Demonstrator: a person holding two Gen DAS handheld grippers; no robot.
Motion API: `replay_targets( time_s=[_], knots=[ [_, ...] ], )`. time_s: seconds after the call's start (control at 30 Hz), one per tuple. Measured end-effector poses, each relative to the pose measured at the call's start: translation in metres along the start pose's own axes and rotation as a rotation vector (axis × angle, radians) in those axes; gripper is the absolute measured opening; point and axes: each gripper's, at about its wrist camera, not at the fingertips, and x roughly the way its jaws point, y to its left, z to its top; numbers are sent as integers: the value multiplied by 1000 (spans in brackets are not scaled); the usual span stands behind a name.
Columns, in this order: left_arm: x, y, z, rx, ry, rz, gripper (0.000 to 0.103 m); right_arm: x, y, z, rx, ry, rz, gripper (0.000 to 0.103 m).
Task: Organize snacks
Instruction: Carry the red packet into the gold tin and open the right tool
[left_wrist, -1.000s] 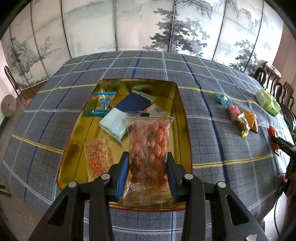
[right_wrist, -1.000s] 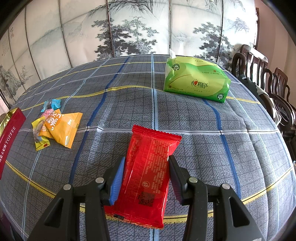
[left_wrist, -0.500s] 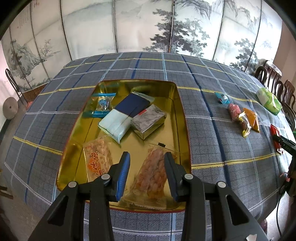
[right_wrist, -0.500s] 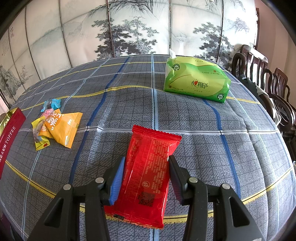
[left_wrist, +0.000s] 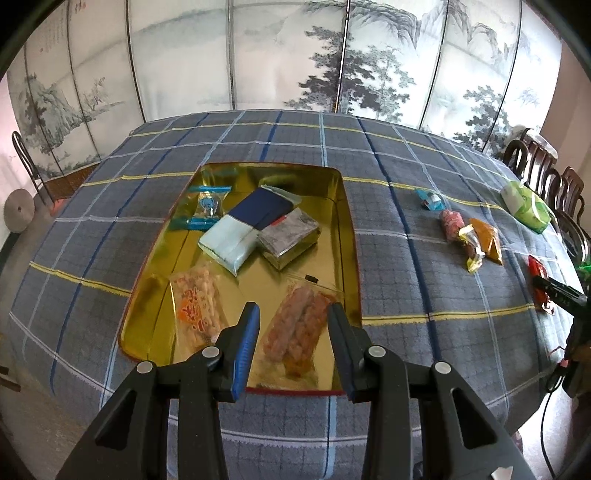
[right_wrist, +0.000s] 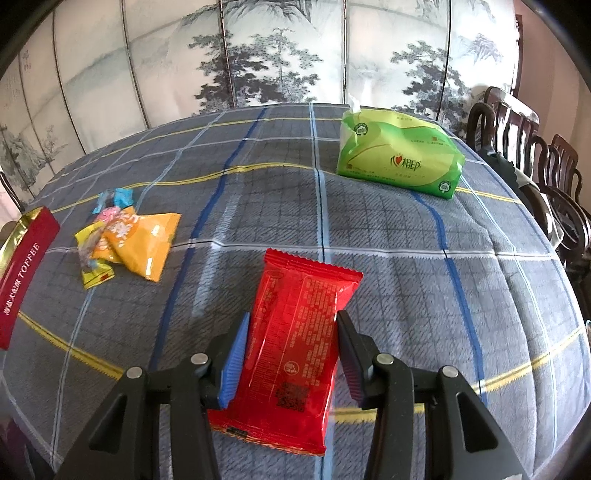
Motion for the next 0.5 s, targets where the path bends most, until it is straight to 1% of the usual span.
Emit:
replay_targets(
  time_s=[0.17, 0.3, 0.4, 0.47, 0.5],
  knots=[
    [-8, -2, -4, -7, 0, -26, 35, -15, 2, -5, 34, -15, 39, 46],
    [-15, 1, -9, -19, -2, -33, 35, -30, 16, -4, 27, -31, 79, 46],
    [-21, 6, -13, -35, -8, -30, 36, -41, 41, -2, 1, -42, 157, 46],
    [-25, 11, -15, -37, -27, -4, 42, -47, 64, 0, -25, -49, 207, 46],
    [-27, 14, -17, -36, -39, 15, 43, -49, 77, 1, -40, -51, 232, 46]
  ],
)
